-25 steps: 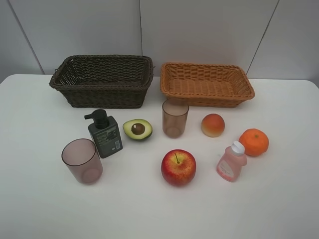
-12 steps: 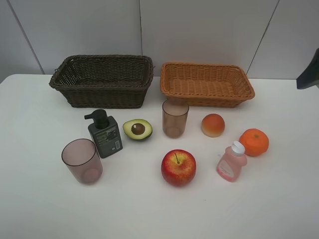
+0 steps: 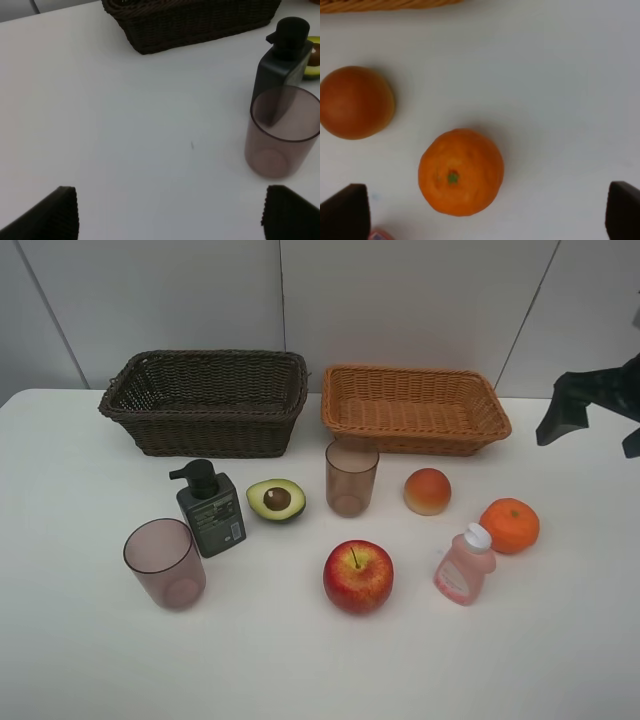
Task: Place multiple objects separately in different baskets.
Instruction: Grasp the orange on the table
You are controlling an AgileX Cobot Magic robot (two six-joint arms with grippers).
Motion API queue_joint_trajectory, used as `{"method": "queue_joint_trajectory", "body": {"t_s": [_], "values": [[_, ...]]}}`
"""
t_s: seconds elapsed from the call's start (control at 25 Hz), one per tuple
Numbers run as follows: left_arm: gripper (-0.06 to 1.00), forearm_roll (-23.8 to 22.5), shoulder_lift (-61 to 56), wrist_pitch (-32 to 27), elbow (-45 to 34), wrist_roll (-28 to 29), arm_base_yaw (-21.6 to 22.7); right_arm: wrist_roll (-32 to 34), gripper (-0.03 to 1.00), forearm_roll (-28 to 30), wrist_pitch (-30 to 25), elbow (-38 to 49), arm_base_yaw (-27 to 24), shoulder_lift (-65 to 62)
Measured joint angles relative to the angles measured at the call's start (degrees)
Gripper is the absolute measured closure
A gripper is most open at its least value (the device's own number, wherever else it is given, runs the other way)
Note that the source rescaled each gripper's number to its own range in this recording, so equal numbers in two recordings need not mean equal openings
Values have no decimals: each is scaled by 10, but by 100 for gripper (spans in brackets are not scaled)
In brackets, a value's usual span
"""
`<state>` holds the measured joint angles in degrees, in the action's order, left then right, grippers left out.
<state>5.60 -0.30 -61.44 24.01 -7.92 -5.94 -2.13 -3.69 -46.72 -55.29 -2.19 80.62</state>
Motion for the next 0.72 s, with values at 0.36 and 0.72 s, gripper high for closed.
{"method": "queue_joint_trajectory", "body": {"t_s": [0.36,0.72], "values": [[-3,0,0,0,0,0,0,0,-3,-11,49,0,16,100],[-3,0,0,0,0,0,0,0,-3,-23,72,-2,30,158]]}}
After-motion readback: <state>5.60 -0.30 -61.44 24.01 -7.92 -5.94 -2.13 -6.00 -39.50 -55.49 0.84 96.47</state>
